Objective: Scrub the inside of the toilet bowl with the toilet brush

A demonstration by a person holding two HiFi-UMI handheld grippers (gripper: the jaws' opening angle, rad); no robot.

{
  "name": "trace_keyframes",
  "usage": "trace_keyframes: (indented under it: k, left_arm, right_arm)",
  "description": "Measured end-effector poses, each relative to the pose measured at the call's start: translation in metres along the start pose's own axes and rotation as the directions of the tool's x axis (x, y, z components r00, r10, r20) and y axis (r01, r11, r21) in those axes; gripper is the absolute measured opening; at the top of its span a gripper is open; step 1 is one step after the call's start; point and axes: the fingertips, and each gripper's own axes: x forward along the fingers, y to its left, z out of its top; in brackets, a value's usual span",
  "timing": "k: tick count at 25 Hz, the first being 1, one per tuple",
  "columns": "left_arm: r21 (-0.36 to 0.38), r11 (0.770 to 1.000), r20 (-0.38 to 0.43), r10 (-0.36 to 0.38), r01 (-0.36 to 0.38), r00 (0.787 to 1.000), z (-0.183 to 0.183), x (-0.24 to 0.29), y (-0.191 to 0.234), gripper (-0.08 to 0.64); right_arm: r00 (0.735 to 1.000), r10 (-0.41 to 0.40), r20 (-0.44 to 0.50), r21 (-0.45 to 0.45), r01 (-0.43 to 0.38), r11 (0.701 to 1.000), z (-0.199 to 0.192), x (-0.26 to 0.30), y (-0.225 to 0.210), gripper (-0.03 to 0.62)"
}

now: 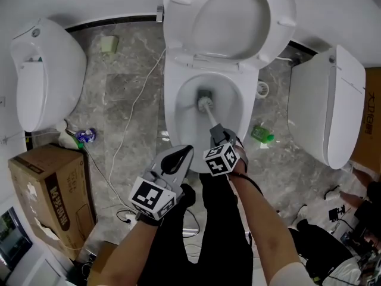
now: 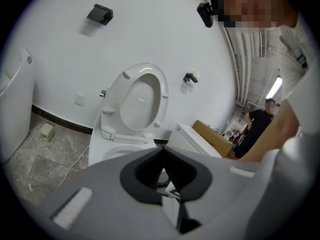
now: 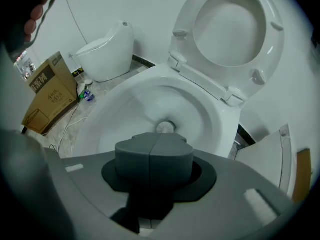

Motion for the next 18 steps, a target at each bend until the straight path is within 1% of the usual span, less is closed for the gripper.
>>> trace_keyframes:
  k: [3,5,7,13,15,18]
  left_arm:
    - [-0.008,1.0,0.0,-0.001,0.001,1.0,0.009,-0.009,-0.007,0.003]
    - [-0.02,1.0,0.0,-0.001,0.001,1.0,0.017,-0.018,-0.015,0.003]
    - [-0.02,1.0,-0.001,-0.006,0.006,1.0,0.027,-0.025,-0.024,0.003]
    - [0.006,0.999,-0.006,-0.036,0.036,0.999,0.06,-0.047,-0.058,0.003]
    - [0.017,0.999,-0.01,-0.043,0.043,0.999,0.072,-0.058,-0.07,0.003]
    - [0.031,0.998,-0.008,-0.05,0.051,0.999,0.095,-0.073,-0.088,0.003]
  right_arm:
    - [0.999,0.019,0.026,0.106,-0.021,0.994,-0.002,-0.026,-0.001,0.164]
    - [0.998,0.031,0.047,0.181,-0.039,0.983,-0.006,-0.052,-0.001,0.164]
    - [0.997,0.041,0.066,0.229,-0.055,0.972,-0.011,-0.078,0.0,0.164]
    - [0.987,0.048,0.156,0.3,-0.094,0.949,-0.016,-0.164,0.001,0.164]
    - [0.977,0.046,0.206,0.314,-0.111,0.943,-0.008,-0.202,-0.002,0.164]
    - [0.957,0.043,0.288,0.358,-0.149,0.922,0.0,-0.261,-0.003,0.164]
